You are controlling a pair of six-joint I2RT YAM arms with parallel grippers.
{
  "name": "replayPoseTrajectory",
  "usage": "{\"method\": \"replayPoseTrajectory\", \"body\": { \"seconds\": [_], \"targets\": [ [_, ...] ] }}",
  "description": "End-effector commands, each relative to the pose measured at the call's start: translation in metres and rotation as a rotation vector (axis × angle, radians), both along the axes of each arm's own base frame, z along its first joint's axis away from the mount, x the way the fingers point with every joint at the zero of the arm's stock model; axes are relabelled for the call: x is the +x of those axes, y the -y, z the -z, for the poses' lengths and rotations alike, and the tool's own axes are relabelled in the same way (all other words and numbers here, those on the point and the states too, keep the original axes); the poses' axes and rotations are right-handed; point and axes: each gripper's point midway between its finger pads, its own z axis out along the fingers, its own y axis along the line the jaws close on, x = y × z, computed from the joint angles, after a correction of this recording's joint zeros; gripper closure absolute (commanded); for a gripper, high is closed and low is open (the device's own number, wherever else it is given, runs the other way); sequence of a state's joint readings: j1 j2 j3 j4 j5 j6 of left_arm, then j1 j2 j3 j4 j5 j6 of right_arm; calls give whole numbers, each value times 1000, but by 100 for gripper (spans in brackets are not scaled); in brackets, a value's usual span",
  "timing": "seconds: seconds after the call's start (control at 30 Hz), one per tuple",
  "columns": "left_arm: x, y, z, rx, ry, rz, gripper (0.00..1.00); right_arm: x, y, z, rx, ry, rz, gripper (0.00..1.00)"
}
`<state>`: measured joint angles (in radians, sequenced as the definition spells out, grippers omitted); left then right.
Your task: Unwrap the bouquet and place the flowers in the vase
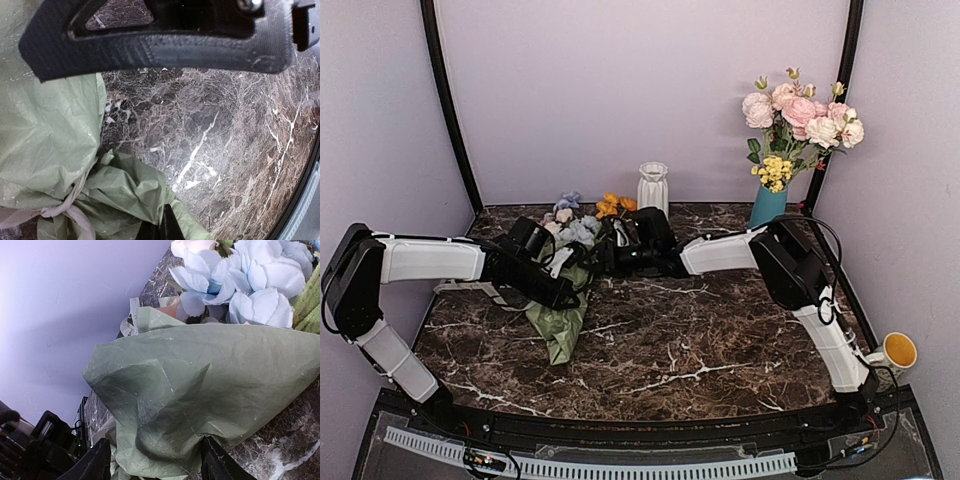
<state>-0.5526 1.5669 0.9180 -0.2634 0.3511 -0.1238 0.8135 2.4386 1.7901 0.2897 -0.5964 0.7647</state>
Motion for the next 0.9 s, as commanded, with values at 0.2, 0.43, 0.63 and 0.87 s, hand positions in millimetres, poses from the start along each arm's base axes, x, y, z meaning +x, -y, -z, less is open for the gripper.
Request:
{"method": "replayPoseTrajectory", "body": {
  "seconds": [0.2,0.43,0.63,0.87],
  "targets": [
    [-4,1,-15,-26,28,26,100,4,-6,15,-13,-32,-20,65],
    [-1,2,-14,-19,29,30,100,2,-9,15,-22,-28,-31,94],
    [-3,-3,-12,13,25,36,100,12,-3,10,-32,-6,17,100],
    [-17,-36,2,201,3,52,100,65,33,2,-64,10,261,100]
  ]
}}
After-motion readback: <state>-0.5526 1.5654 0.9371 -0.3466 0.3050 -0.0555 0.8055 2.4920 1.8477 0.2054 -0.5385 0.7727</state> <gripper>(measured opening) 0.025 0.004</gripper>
